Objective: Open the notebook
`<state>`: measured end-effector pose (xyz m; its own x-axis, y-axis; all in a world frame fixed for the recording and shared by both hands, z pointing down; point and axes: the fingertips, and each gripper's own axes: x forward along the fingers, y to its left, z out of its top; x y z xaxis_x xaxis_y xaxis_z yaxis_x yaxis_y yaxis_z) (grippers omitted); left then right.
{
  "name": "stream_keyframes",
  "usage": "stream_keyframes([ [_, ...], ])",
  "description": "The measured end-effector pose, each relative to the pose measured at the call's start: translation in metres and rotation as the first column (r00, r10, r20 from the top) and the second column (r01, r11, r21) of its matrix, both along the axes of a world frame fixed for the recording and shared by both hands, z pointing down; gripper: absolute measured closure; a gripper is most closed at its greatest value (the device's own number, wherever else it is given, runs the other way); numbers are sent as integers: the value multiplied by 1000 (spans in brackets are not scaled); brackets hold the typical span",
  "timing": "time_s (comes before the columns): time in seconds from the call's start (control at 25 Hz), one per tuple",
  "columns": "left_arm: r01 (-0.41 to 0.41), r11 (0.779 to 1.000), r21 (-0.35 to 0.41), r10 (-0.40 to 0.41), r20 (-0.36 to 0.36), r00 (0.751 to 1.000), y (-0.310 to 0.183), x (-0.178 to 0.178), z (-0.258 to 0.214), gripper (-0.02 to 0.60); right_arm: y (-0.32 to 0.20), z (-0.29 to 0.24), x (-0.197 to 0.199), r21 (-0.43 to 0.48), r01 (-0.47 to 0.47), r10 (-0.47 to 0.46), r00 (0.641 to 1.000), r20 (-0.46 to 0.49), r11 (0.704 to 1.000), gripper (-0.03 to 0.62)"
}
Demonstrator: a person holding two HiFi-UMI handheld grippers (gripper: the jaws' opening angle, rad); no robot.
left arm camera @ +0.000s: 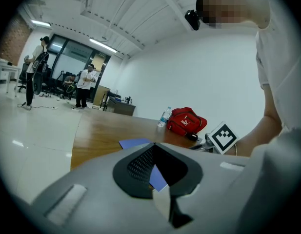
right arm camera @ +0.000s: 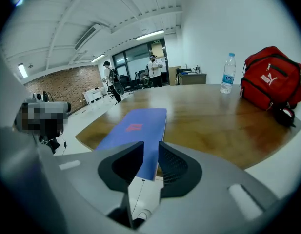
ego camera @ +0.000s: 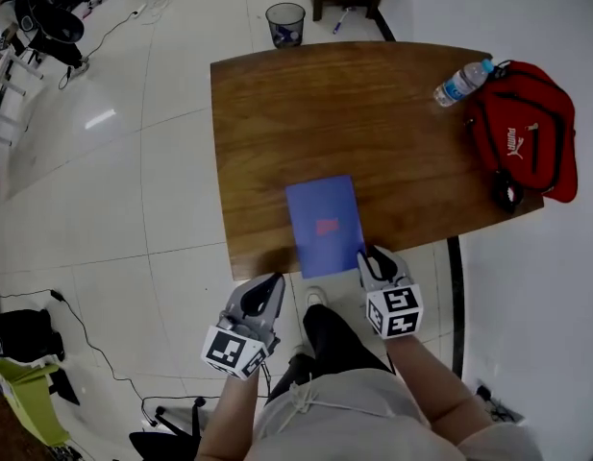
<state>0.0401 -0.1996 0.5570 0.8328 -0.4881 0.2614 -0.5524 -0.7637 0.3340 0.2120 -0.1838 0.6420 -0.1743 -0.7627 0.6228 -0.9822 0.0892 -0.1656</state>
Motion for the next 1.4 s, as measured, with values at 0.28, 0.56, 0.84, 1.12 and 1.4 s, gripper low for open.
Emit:
stream_keyframes([
  [0.28,-5,999,-44,5,-3,1000,-4,2,13,577,15,26,2,-72,-56,59,997,42,996,523],
  [0.56,-28,996,-80,26,-17,1000,5,6,22,577,13,29,7,-86,-61,62,998,8,994,552],
  [0.84,-38,998,-52,36,-27,999,4,4,6,577,11,12,11,-85,-78,78,997,0,993,580],
  [1.12,-10,999,36,10,-13,1000,-3,-14,-26,577,-7,-53,-7,37,-25,24,999,39,999,585],
  [1.4,60,993,104,-59,-12,998,8,-41,-52,577,-18,-105,-74,126,121,-137,983,126,985,585],
])
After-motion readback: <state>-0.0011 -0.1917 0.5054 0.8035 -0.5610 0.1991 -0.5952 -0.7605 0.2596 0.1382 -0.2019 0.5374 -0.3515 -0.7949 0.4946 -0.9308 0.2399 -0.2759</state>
